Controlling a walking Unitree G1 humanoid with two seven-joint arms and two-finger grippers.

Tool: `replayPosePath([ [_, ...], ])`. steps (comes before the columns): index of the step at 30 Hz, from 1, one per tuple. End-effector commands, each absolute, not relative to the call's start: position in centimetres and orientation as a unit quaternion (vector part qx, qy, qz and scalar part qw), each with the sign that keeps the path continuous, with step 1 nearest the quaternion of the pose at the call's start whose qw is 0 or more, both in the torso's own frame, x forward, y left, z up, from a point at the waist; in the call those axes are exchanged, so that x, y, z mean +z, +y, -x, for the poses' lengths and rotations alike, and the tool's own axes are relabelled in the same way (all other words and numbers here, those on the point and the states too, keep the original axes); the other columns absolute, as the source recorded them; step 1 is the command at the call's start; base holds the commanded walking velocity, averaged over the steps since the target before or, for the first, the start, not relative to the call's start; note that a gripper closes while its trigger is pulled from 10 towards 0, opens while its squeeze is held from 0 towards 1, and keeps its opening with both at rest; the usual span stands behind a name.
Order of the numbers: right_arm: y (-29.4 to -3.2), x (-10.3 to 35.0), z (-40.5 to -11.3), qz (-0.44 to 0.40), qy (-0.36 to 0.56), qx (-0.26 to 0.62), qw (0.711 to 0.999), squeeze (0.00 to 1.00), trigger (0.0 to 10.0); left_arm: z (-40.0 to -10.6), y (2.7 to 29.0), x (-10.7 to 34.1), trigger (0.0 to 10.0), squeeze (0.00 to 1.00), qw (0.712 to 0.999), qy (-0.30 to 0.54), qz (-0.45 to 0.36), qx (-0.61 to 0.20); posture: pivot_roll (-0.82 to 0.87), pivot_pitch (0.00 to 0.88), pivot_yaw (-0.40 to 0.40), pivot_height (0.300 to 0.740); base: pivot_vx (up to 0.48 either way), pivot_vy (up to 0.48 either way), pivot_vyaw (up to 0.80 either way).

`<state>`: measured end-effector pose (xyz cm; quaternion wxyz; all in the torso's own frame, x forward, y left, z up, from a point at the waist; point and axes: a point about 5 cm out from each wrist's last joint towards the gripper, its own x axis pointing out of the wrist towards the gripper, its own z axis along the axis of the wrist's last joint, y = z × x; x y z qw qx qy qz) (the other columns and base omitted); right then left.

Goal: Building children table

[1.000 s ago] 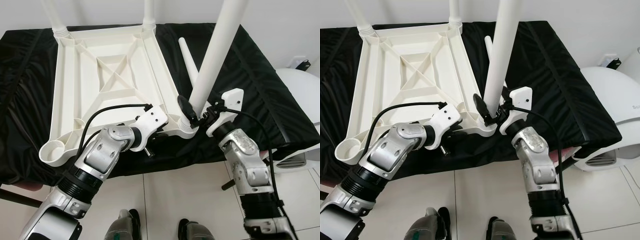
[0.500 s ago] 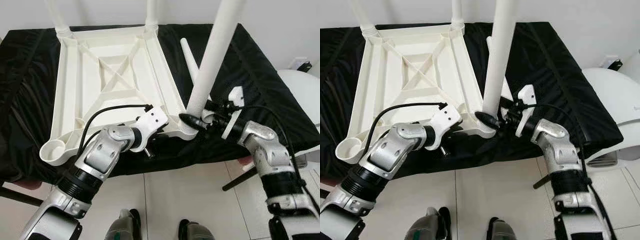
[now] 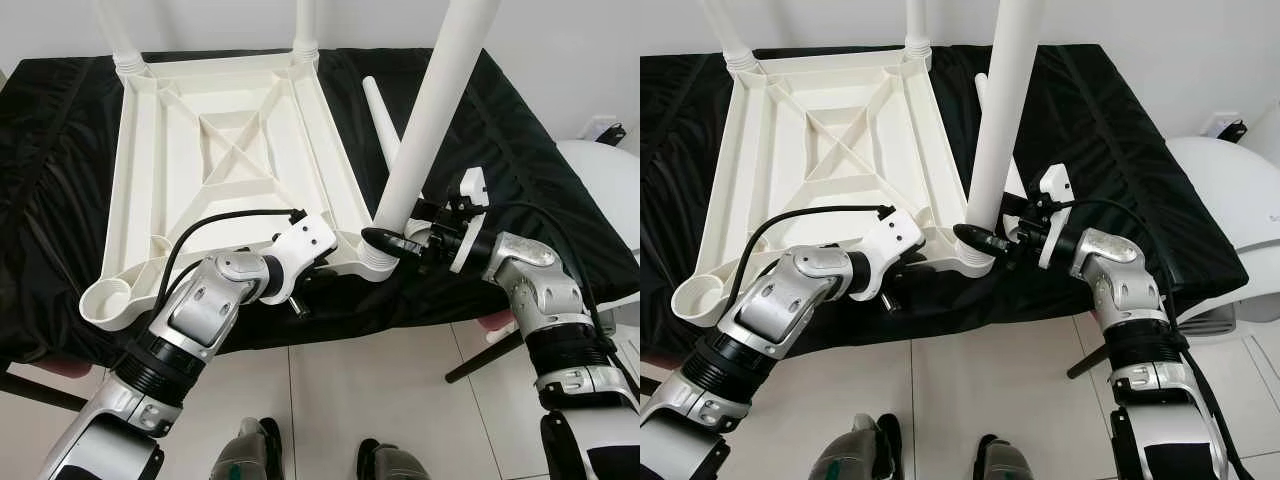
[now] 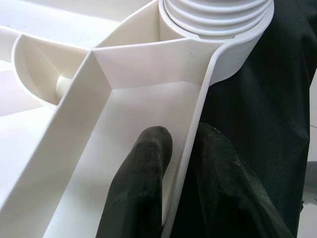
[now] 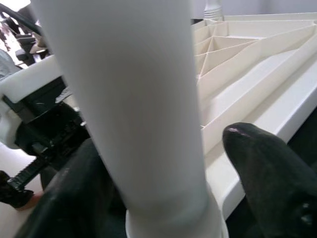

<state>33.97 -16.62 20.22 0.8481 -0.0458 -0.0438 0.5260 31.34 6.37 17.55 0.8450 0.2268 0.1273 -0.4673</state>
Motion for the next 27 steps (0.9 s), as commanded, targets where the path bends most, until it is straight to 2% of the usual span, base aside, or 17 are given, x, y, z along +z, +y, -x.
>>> replayPosePath([
  [1, -16.7, 20.1, -33.9, 0.047, -0.043, 0.536, 0.842, 0.0, 0.0, -31.2, 5.9, 18.6, 10.0, 0.0, 0.843, 0.105, -0.225, -0.477, -0.04, 0.154, 0.032, 0.74, 0.0, 0.0, 0.0],
  [15, -16.2, 19.8, -32.9, 0.044, -0.047, 0.56, 0.826, 0.0, 0.0, -31.0, 5.9, 18.1, 10.0, 0.0, 0.84, 0.112, -0.226, -0.481, -0.05, 0.158, 0.036, 0.74, 0.0, 0.0, 0.0],
  [27, -15.6, 19.7, -32.2, 0.03, -0.078, 0.516, 0.853, 0.0, 0.0, -30.9, 5.7, 17.7, 10.0, 0.0, 0.838, 0.117, -0.224, -0.483, -0.05, 0.162, 0.038, 0.74, 0.0, 0.0, 0.0],
])
